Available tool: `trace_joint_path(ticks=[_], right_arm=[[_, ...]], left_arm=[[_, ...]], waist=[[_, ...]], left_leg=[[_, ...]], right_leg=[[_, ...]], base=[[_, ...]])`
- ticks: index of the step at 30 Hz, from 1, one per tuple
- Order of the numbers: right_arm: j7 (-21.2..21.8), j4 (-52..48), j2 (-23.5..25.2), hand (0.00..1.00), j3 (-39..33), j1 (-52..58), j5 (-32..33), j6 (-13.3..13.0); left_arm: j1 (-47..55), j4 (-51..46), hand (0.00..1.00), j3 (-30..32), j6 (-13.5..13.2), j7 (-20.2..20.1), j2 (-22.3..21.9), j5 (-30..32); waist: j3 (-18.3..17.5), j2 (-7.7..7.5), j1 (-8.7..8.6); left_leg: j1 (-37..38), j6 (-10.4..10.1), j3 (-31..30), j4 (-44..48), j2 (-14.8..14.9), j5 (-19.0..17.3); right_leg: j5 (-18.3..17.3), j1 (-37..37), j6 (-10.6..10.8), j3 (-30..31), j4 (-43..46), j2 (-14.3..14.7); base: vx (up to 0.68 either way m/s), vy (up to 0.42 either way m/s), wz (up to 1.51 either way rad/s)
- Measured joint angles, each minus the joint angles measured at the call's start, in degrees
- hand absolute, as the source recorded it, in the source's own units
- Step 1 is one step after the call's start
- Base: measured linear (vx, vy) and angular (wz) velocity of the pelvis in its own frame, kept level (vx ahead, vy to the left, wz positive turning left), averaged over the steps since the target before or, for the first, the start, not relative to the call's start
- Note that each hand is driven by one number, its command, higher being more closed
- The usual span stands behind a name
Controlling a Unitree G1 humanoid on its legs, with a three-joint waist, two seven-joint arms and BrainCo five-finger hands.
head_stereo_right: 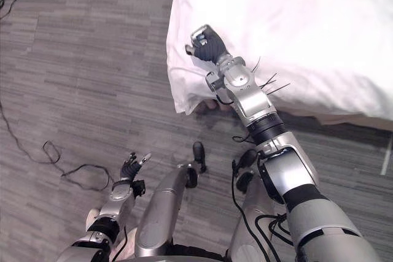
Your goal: Tidy the bed and pick cloth on bed and put in laundry
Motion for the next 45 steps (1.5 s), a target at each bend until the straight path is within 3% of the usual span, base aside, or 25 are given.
trace_joint_path(ticks=[3, 9, 11, 13, 15, 18, 21, 25, 29, 34, 37, 39, 42, 45], right_arm=[[0.60, 1.51, 1.41, 1.00, -0.01, 0.19, 2.76, 0.00], [6.64, 25.07, 1.20, 1.00, 4.45, 7.97, 2.69, 1.32], [10.30, 28.64, -0.24, 1.00, 4.85, 12.80, 1.80, 0.99], [13.10, 28.14, -0.77, 1.00, 4.77, 14.46, 1.40, -0.97], [16.77, 20.82, -0.77, 1.00, 4.71, 19.36, 1.40, -6.14], [18.67, 10.50, 0.95, 1.00, 6.43, 24.93, 2.50, -10.74], [18.91, -3.10, 2.63, 1.00, 6.93, 30.33, 4.41, -11.67], [19.01, -17.60, 4.24, 1.00, 6.18, 30.43, 5.64, -13.25], [18.74, -19.77, 5.32, 1.00, 2.47, 26.55, 7.70, -14.64], [13.51, -11.80, 4.63, 1.00, -5.36, 17.94, 7.79, -14.63], [9.04, 1.12, 0.88, 1.00, -8.39, 7.93, 7.87, -14.78], [5.56, 8.02, -3.82, 1.00, -11.31, 6.17, 8.79, -14.92], [1.93, 10.29, -7.13, 1.00, -13.62, 6.20, 11.45, -15.10], [0.54, 10.28, -9.06, 1.00, -16.61, 6.23, 15.40, -15.30]], left_arm=[[0.00, -2.76, 0.00, 0.03, 1.01, 0.06, -0.02, 0.08], [0.21, -4.74, 0.00, 0.12, 0.84, -0.61, -0.37, 0.70], [1.75, -4.50, 0.00, 0.18, -0.49, -1.09, -0.33, 0.68], [2.94, -4.05, 0.00, 0.26, -1.02, -2.12, -0.19, 0.64], [3.84, -3.73, 0.00, 0.22, -1.59, -4.24, 0.59, 0.67], [3.79, -1.96, 0.00, 0.01, -2.03, -4.38, 3.48, 0.68], [4.37, -0.69, 0.00, -0.18, -1.58, -4.29, 6.21, 0.68], [5.35, 0.50, 0.00, -1.49, -0.16, -4.24, 6.76, 0.72], [5.69, 2.59, 0.00, -2.49, 0.36, -4.28, 6.75, 1.25], [6.20, 2.82, 0.00, -2.89, 1.29, -4.29, 6.82, 1.24], [3.20, 5.60, 0.00, -3.89, 1.31, -4.30, 6.17, 1.00], [2.23, 6.49, 0.00, -5.10, 1.30, -4.33, 4.28, 0.61], [3.94, 5.80, 0.00, -5.11, 1.26, -4.30, 3.31, 0.50], [4.85, 3.37, 0.00, -5.09, 1.30, -4.32, 3.23, -0.14]], waist=[[0.06, 0.07, -0.02], [0.08, 0.00, -0.36], [0.29, -0.27, -1.79], [0.49, -0.60, -3.51], [0.34, -1.70, -4.64], [-0.62, -4.34, -6.41], [-0.90, -7.30, -7.65], [-1.66, -9.20, -7.81], [-2.57, -10.37, -8.22], [-2.68, -9.97, -7.43], [-2.77, -7.40, -6.71], [-1.93, -3.56, -4.98], [-1.49, -2.20, -4.35], [-1.39, -2.01, -4.51]], left_leg=[[-3.35, -0.27, -0.58, 4.06, 0.98, -1.56], [-4.17, -0.55, -0.28, 7.28, 2.66, -3.52], [-2.24, -0.62, 0.52, 6.52, 2.85, -3.36], [1.17, -0.62, 1.29, 5.33, 3.03, -3.00], [8.32, -1.03, 2.95, 2.05, 3.91, -2.85], [14.17, -2.33, 3.29, -2.46, 4.69, -2.07], [18.74, -3.55, 3.86, -6.15, 5.03, -1.18], [23.34, -4.15, 5.49, -7.78, 6.02, -0.82], [24.73, -4.14, 5.52, -7.86, 5.93, -0.83], [23.06, -3.62, 5.54, -6.73, 5.47, -1.14], [15.59, -2.60, 4.64, -3.64, 4.82, -2.01], [12.19, -2.68, 3.41, -2.49, 4.08, -2.10], [9.70, -2.37, 3.48, -2.12, 2.81, -1.90], [6.52, -2.17, 3.80, 0.20, 2.86, -2.05]], right_leg=[[-2.05, -2.71, -0.22, -0.11, 3.57, -0.57], [-4.21, -2.81, -0.78, -0.59, 6.35, -0.74], [-3.81, -1.22, -0.47, -0.52, 5.72, -0.66], [-3.30, 1.66, -0.65, -0.18, 4.44, -0.06], [-2.64, 7.75, 0.12, 0.78, 0.44, 2.32], [-1.10, 13.29, 0.26, 1.11, -5.41, 5.64], [0.08, 17.48, 0.08, 1.30, -9.77, 8.07], [1.58, 21.82, -0.59, 2.48, -13.11, 10.21], [1.92, 23.41, -0.21, 2.86, -13.95, 10.40], [2.86, 21.73, -0.08, 3.42, -13.19, 9.77], [2.39, 14.46, 0.27, 3.46, -9.85, 8.04], [2.49, 11.61, 0.39, 2.89, -8.57, 6.77], [1.61, 7.24, 0.12, 3.37, -4.59, 4.53], [0.03, 3.23, -0.06, 4.27, -0.90, 3.40]], base=[[-0.06, -0.062, 0.07], [-0.03, -0.063, 0.03], [0.02, -0.042, -0.10], [0.05, -0.028, -0.28], [0.08, -0.031, -0.51], [0.09, -0.039, -0.38], [0.09, -0.027, -0.26], [0.09, -0.016, -0.25], [0.05, 0.020, -0.07], [-0.06, 0.042, -0.02], [-0.21, 0.039, 0.17], [-0.14, 0.034, 0.25], [-0.06, 0.008, 0.09], [0.00, -0.028, 0.10]])
